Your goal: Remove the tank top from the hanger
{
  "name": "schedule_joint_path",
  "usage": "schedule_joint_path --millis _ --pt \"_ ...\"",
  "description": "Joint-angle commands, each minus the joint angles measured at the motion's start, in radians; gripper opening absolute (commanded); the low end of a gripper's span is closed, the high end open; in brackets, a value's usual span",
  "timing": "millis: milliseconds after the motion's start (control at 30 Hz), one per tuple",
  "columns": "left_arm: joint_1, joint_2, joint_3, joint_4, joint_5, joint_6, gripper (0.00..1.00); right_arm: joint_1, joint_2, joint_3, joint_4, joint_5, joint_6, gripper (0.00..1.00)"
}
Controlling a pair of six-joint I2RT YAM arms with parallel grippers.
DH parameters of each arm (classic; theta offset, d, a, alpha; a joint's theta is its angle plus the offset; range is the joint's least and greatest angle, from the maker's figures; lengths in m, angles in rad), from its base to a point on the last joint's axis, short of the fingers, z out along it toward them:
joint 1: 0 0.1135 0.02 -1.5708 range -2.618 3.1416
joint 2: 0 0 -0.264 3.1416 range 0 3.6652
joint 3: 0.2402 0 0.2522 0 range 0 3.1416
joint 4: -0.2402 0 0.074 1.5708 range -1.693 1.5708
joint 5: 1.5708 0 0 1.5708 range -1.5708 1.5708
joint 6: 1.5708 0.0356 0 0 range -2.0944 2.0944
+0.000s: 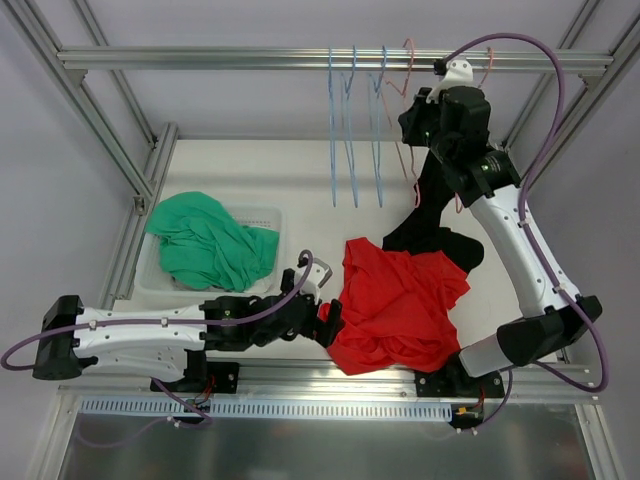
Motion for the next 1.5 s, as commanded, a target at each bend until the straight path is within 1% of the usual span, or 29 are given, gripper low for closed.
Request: schedule_joint_path --millis 0,133,167,200,233,267,333,367,433,467,500,600,633,667,700,733,767,833,867,900,933,1000,1067,1100,1200,1267,1300,1333,1467 --pt "-0.003 0.03 0.062 0.012 -0.03 -0.031 0.99 -0.008 -0.027 -0.018 0.06 -0.011 0.061 0.0" --pt "-0.003 0.094 0.112 0.014 -0.066 -0.025 0.99 -0.013 -0.062 -0.086 0.072 -0.031 0.081 0.01" --pt "-0.001 0.113 0.128 0.014 -0.07 -0.02 0.99 -0.014 -0.076 -0.098 0.072 -0.037 0.084 0.09" --pt "0.0 0.166 0.167 0.012 -0.071 -0.014 0.99 -0.019 -0.105 -0.112 0.072 -0.048 0.087 0.2" --pt "0.004 0.195 0.192 0.012 -0.067 -0.003 0.99 -0.025 -0.123 -0.138 0.072 -0.056 0.093 0.4" --pt "0.008 0.258 0.214 0.012 -0.059 0.001 0.99 -0.032 -0.168 -0.152 0.069 -0.066 0.095 0.5" --pt "0.023 0.32 0.283 0.014 -0.038 0.011 0.99 -0.045 -0.228 -0.19 0.069 -0.071 0.101 0.68" --pt "0.028 0.381 0.304 0.012 -0.027 0.011 0.99 -0.051 -0.261 -0.233 0.069 -0.071 0.102 0.7" --pt "0.045 0.441 0.361 0.014 -0.011 0.014 0.99 -0.071 -0.371 -0.276 0.045 -0.067 0.102 0.84" --pt "0.053 0.5 0.378 0.012 0.007 0.014 0.99 -0.077 -0.412 -0.311 0.029 -0.06 0.095 0.91" --pt "0.059 0.528 0.405 0.013 0.019 0.014 0.99 -0.08 -0.491 -0.327 0.006 -0.044 0.083 0.99" --pt "0.08 0.648 0.463 0.012 0.076 0.008 0.99 -0.085 -0.619 -0.396 -0.089 -0.025 0.05 0.99" --pt "0.085 0.68 0.48 0.013 0.091 0.005 0.99 -0.086 -0.709 -0.416 -0.133 -0.03 0.049 1.0" --pt "0.085 0.746 0.494 0.012 0.101 0.005 0.99 -0.085 -0.755 -0.439 -0.15 -0.037 0.05 0.99" --pt "0.086 0.778 0.531 0.012 0.123 0.005 0.99 -0.086 -0.8 -0.484 -0.167 -0.065 0.023 0.99" --pt "0.086 0.814 0.549 0.012 0.136 0.003 0.99 -0.085 -0.885 -0.506 -0.201 -0.085 0.021 0.99" --pt "0.088 0.881 0.585 0.012 0.148 -0.003 0.99 -0.085 -0.924 -0.526 -0.218 -0.1 0.021 0.99" --pt "0.088 0.938 0.608 0.012 0.182 -0.027 0.99 -0.085 -1.002 -0.592 -0.246 -0.129 0.038 1.0" --pt "0.088 0.984 0.617 0.01 0.18 -0.04 0.99 -0.085 -1.071 -0.613 -0.249 -0.167 0.038 0.99" --pt "0.088 0.999 0.622 0.009 0.176 -0.054 0.98 -0.086 -1.099 -0.63 -0.253 -0.185 0.047 1.0" --pt "0.089 1.01 0.617 0.007 0.164 -0.081 0.94 -0.086 -1.123 -0.649 -0.275 -0.186 0.07 0.99" --pt "0.089 1.006 0.582 0.003 0.142 -0.116 0.62 -0.086 -1.17 -0.654 -0.302 -0.195 0.066 0.99" --pt "0.089 0.959 0.535 -0.005 0.098 -0.139 0.26 -0.085 -1.185 -0.651 -0.319 -0.189 0.053 0.99" --pt "0.089 0.934 0.516 -0.022 0.079 -0.162 0.0 -0.085 -1.193 -0.649 -0.33 -0.188 0.049 1.0" --pt "0.088 0.782 0.439 -0.074 -0.008 -0.189 0.0 -0.085 -1.184 -0.632 -0.361 -0.179 0.012 1.0" --pt "0.088 0.641 0.395 -0.103 -0.077 -0.187 0.0 -0.085 -1.177 -0.632 -0.373 -0.162 -0.008 0.99" --pt "0.088 0.595 0.387 -0.14 -0.099 -0.177 0.0 -0.085 -1.174 -0.637 -0.376 -0.154 -0.014 1.0" --pt "0.088 0.503 0.384 -0.158 -0.117 -0.169 0.0 -0.085 -1.174 -0.641 -0.378 -0.148 -0.019 0.99" --pt "0.088 0.307 0.419 -0.253 -0.206 -0.118 0.0 -0.085 -1.159 -0.66 -0.378 -0.105 -0.033 0.99"
